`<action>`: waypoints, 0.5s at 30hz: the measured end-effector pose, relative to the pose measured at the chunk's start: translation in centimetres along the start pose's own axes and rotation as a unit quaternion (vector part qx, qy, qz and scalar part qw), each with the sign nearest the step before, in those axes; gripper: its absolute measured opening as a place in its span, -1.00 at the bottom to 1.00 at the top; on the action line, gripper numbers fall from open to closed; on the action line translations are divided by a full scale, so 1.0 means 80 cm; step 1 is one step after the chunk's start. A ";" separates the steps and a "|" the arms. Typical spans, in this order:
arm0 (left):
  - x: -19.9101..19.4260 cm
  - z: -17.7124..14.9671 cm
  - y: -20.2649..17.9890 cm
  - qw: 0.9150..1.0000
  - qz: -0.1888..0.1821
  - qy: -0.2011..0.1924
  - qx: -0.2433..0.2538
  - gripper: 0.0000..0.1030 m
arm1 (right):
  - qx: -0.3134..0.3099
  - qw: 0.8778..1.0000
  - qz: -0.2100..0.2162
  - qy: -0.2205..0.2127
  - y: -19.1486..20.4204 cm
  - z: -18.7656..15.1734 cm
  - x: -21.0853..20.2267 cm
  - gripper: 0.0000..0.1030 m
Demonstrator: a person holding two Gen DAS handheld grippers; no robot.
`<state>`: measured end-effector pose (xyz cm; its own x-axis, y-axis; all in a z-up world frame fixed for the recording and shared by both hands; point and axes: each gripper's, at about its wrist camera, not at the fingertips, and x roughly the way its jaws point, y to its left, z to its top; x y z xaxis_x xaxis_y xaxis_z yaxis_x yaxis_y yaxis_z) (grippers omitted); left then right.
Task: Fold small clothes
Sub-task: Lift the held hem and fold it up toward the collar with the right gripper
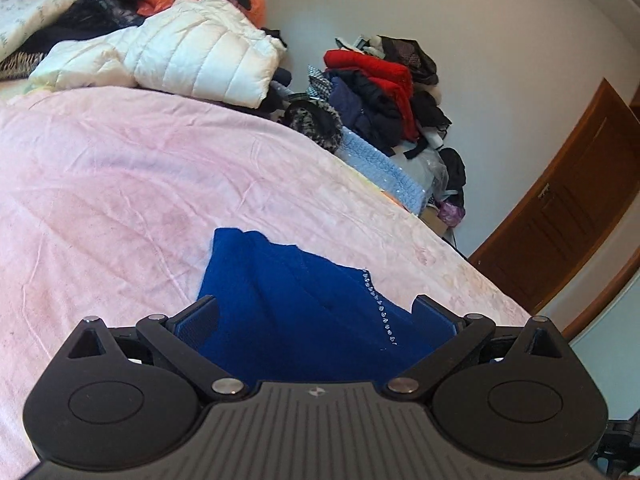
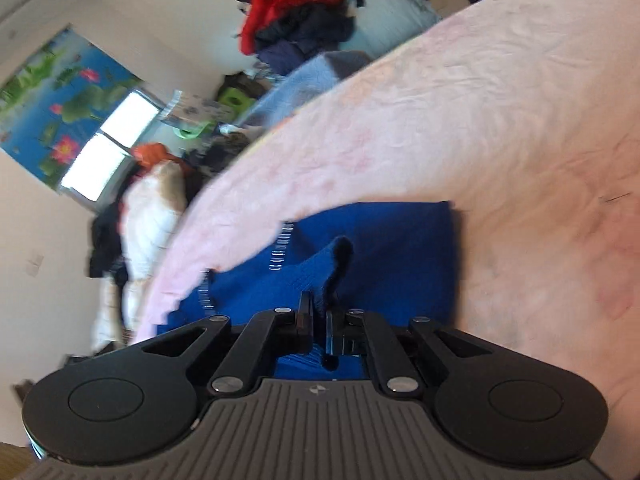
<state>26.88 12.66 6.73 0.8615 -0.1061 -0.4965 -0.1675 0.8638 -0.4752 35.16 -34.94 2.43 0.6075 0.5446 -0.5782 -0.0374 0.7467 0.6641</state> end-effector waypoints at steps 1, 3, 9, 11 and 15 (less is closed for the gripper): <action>0.005 0.003 -0.007 1.000 0.000 0.003 0.014 1.00 | 0.000 0.999 -0.029 0.022 -0.009 0.000 0.013 -0.83; 0.020 0.003 -0.016 0.999 -0.012 0.026 0.037 1.00 | 0.015 0.999 -0.024 0.025 -0.022 -0.002 0.021 -0.86; 0.081 -0.020 -0.015 0.990 0.036 0.100 0.092 1.00 | 0.007 1.000 -0.017 0.011 -0.013 -0.001 0.015 -0.84; 0.086 -0.032 -0.021 0.985 0.054 0.088 0.138 1.00 | -0.006 0.999 -0.036 0.029 -0.017 -0.005 0.023 -0.77; 0.089 -0.055 -0.040 0.971 0.090 0.076 0.206 1.00 | 0.009 0.999 -0.020 0.025 -0.026 -0.005 0.020 -0.73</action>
<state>31.47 6.96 1.55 0.7503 0.0200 -0.6608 -0.0752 0.9956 -0.0553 35.88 -35.50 -0.06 0.5682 0.5324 -0.6274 0.0007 0.7622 0.6474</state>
